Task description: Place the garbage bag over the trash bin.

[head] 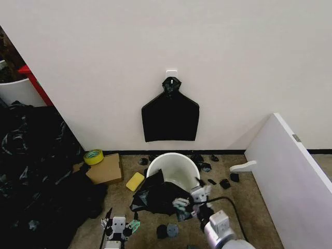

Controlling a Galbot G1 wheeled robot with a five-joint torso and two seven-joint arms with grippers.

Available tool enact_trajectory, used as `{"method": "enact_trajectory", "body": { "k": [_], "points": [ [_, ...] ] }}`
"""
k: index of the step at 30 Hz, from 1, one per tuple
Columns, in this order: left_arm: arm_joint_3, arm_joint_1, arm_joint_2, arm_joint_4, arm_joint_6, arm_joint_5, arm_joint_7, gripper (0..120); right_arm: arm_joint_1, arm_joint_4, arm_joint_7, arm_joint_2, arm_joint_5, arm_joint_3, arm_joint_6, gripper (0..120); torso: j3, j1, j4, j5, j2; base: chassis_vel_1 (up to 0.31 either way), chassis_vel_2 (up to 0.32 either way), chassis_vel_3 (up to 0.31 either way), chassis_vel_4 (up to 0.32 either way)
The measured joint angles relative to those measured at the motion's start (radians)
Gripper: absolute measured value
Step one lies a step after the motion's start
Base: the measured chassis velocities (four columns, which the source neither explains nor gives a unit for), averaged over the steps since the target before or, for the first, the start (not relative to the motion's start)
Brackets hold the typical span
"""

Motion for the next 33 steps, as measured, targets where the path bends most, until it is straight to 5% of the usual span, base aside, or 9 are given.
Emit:
{"method": "enact_trajectory", "body": {
  "k": [8, 10, 13, 17, 24, 28, 33],
  "points": [
    [0.004, 0.062, 0.021, -0.093, -0.046, 0.045, 0.017, 100, 0.044, -0.049, -0.041, 0.01, -0.027, 0.027, 0.077, 100, 0.0, 0.0, 0.0002, 0.0002, 0.0, 0.0, 0.0, 0.0, 0.0],
    [0.003, 0.075, 0.025, -0.122, -0.134, 0.066, 0.07, 100, 0.047, -0.034, -0.056, 0.004, 0.011, 0.059, 0.113, 100, 0.0, 0.0, 0.0002, 0.0005, 0.0, 0.0, 0.0, 0.0, 0.0],
    [-0.019, 0.055, 0.015, -0.111, -0.398, 0.087, 0.228, 100, 0.047, 0.001, -0.143, -0.013, 0.108, 0.119, 0.237, 100, 0.0, 0.0, -0.0001, 0.0001, 0.0, 0.0, 0.0, 0.0, 0.0],
    [-0.033, 0.025, 0.006, -0.091, -0.529, 0.064, 0.327, 100, 0.074, -0.01, -0.226, -0.02, 0.186, 0.174, 0.307, 100, 0.0, 0.0, -0.0001, -0.0002, 0.0, 0.0, 0.0, 0.0, 0.0],
    [-0.07, -0.016, -0.02, -0.105, -0.535, -0.005, 0.344, 100, 0.213, -0.127, -0.118, -0.002, 0.259, 0.177, 0.138, 100, 0.0, 0.0, 0.0, 0.0, 0.0, 0.0, 0.0, 0.0, 0.0],
    [-0.197, -0.074, -0.082, -0.1, -0.452, -0.022, 0.29, 100, 0.372, -0.281, -0.16, 0.014, 0.33, 0.141, -0.018, 100, 0.0, 0.0, 0.0001, -0.0003, 0.0, 0.0, 0.0, 0.0, 0.0],
    [-0.309, -0.127, -0.128, -0.1, -0.373, -0.078, 0.248, 100, 0.471, -0.405, -0.223, 0.026, 0.259, 0.083, -0.089, 100, 0.0, 0.0, -0.0001, -0.0001, 0.0, 0.0, 0.0, 0.0, 0.0]
  ]
}}
